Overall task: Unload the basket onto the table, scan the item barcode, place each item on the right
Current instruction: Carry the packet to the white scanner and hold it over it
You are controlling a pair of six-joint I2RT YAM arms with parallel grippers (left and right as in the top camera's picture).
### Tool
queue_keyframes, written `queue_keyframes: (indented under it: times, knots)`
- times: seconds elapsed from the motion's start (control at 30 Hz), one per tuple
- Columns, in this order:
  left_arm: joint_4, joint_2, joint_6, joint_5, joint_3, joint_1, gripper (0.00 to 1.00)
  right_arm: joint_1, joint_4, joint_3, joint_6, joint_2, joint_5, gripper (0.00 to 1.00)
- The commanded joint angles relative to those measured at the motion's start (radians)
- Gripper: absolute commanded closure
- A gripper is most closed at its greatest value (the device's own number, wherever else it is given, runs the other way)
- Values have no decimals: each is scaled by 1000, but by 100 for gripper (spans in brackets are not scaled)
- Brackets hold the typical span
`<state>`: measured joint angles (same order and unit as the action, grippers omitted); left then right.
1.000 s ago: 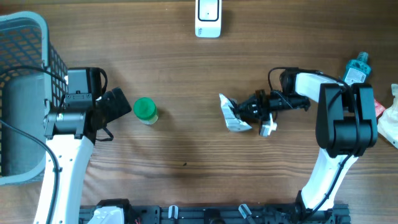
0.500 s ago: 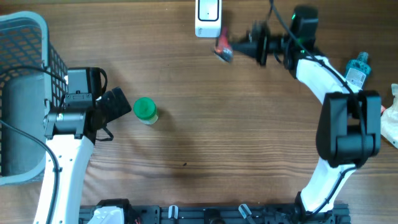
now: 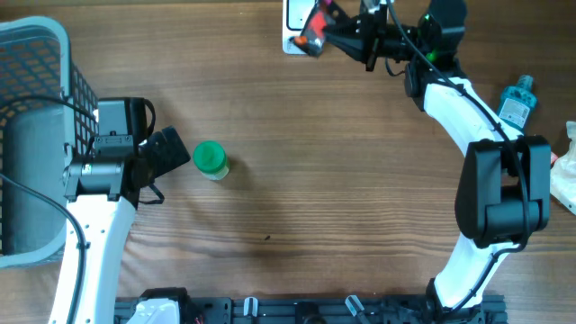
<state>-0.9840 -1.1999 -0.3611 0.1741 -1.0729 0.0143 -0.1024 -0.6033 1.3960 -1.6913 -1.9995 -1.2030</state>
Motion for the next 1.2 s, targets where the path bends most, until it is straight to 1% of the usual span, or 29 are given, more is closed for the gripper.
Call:
queue_keyframes:
  times: [0.0, 0.1, 0.2, 0.23, 0.3, 0.4, 0.5, 0.6, 0.7, 0.8, 1.07, 1.17]
  knots:
    - [3, -1, -13, -5, -13, 7, 0, -19, 137, -2, 248, -8, 396, 95]
    - [3, -1, -13, -5, -13, 7, 0, -59, 233, 11, 446, -8, 603, 95]
    - [3, -1, -13, -5, -13, 7, 0, -99, 360, 63, 560, -8, 726, 95]
    - [3, -1, -13, -5, -13, 7, 0, -121, 406, 93, 585, -8, 766, 95]
    - [3, -1, -13, -5, -13, 7, 0, -162, 432, 126, 610, -15, 836, 95]
    - [3, -1, -13, -5, -13, 7, 0, -197, 386, 164, 606, -62, 848, 95]
    - [3, -1, -13, -5, -13, 7, 0, -198, 379, 219, 566, -140, 844, 95]
    - [3, -1, -13, -5, -13, 7, 0, -198, 350, 313, 507, -253, 793, 95]
    - [3, -1, -13, -5, -13, 7, 0, -203, 333, 396, 398, -344, 760, 95]
    - [3, -1, -13, -5, -13, 7, 0, -217, 328, 434, 215, -418, 731, 95]
    - [3, -1, -13, -5, -13, 7, 0, -234, 327, 434, -1, -449, 692, 95]
    - [3, -1, -13, -5, -13, 7, 0, -234, 283, 434, -10, -449, 697, 95]
